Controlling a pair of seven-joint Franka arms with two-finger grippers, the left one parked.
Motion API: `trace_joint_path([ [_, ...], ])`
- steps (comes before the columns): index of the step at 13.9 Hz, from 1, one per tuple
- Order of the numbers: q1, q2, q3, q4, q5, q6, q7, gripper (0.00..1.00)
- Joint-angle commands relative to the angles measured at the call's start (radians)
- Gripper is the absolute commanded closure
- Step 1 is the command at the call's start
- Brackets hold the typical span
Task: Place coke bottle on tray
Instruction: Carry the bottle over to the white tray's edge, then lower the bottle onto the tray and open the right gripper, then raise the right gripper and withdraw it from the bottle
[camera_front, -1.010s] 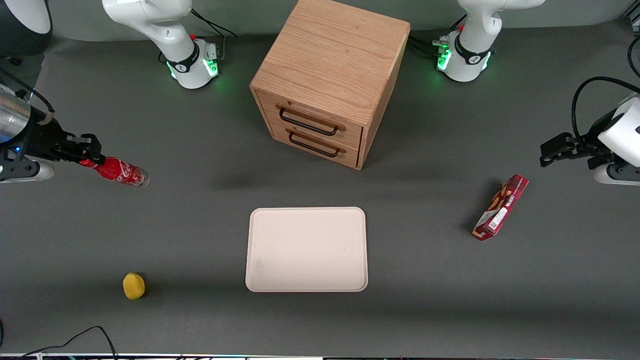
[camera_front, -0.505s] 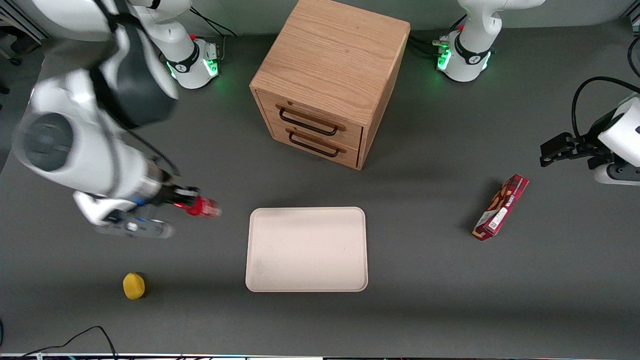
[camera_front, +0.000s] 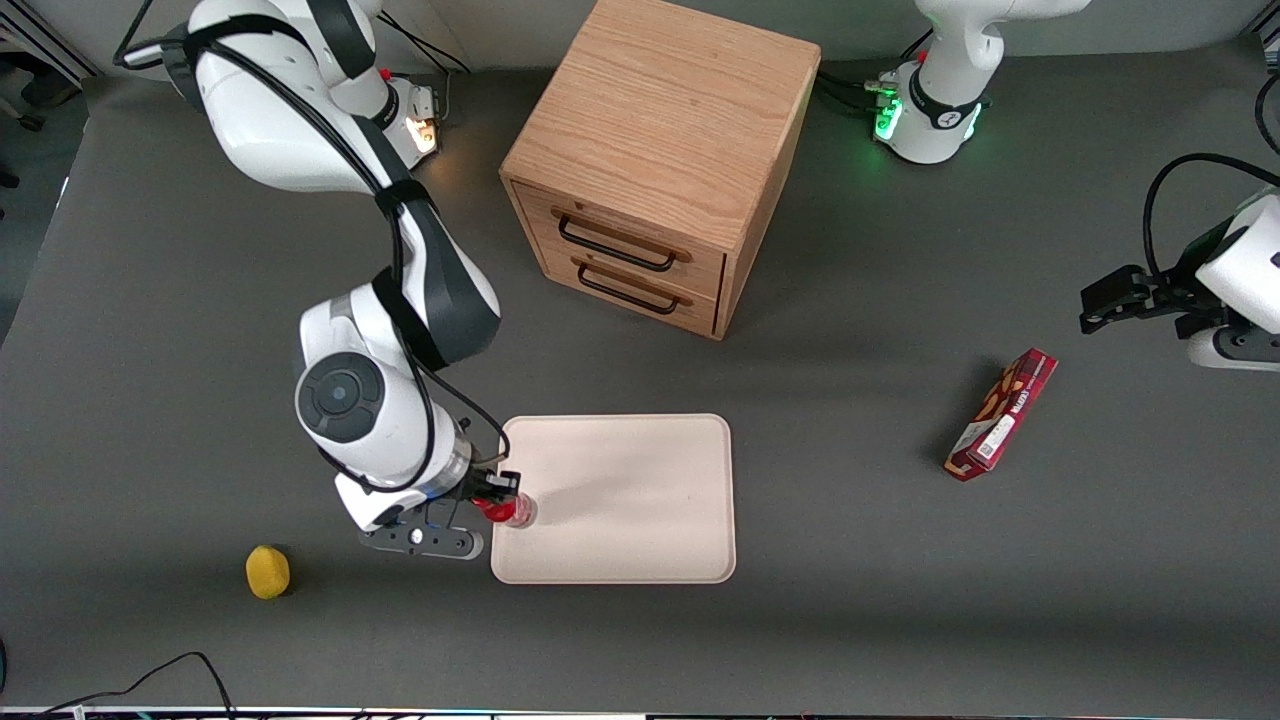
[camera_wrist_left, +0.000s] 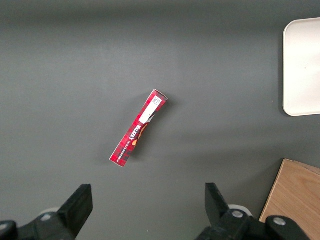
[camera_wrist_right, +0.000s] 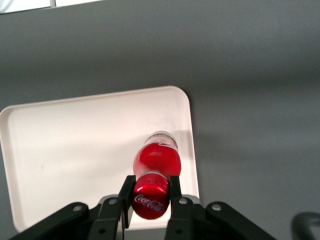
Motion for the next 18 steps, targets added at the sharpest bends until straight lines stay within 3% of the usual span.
trace_joint_path([
  [1,0.008,0.049,-0.018,0.063,-0.027,0.028,0.011,1.0],
  [10,0.007,0.104,-0.03,0.061,-0.027,0.144,0.014,0.99],
  [11,0.007,0.104,-0.03,0.061,-0.027,0.144,0.015,0.75],
  [12,0.008,0.104,-0.03,0.06,-0.03,0.144,0.016,0.33],
  [13,0.008,0.104,-0.03,0.06,-0.045,0.143,0.017,0.0],
  [18,-0.002,0.008,-0.021,0.011,-0.053,0.02,0.011,0.0],
])
